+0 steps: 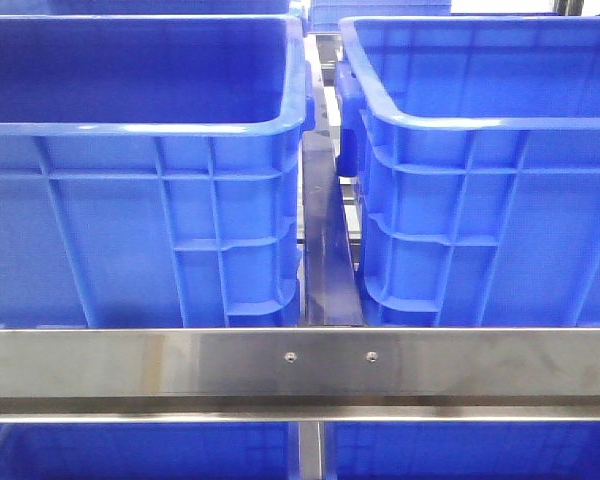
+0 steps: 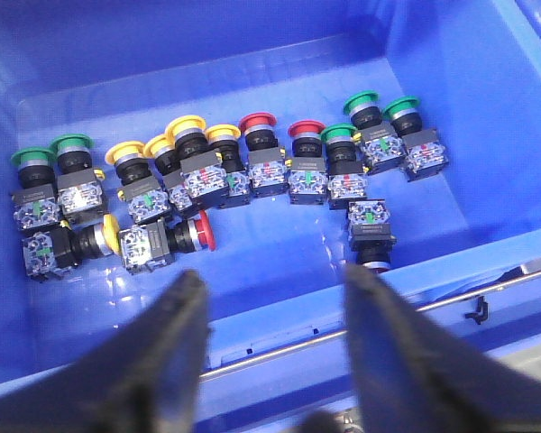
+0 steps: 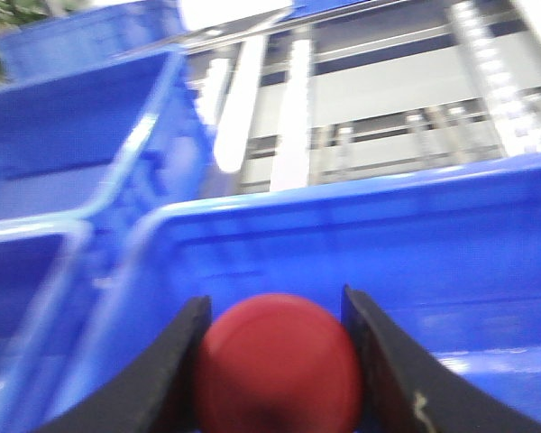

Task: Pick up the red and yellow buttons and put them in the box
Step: 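Move the red button with the right gripper over the empty bin, then lower the red button into the bin and open the right gripper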

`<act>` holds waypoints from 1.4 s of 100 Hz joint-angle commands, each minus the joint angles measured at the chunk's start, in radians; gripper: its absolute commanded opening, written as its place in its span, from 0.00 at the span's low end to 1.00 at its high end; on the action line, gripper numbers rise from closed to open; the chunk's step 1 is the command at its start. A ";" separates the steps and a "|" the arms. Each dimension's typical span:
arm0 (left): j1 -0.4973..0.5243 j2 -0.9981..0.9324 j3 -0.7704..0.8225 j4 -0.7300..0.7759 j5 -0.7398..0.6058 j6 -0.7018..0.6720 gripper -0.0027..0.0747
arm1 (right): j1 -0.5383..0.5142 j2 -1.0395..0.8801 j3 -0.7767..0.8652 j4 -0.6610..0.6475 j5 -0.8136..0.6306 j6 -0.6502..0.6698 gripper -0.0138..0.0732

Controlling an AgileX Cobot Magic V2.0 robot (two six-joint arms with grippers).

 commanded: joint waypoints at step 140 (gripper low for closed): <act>0.005 -0.005 -0.027 0.002 -0.067 -0.012 0.01 | -0.085 0.685 -0.387 0.025 0.052 -0.128 0.54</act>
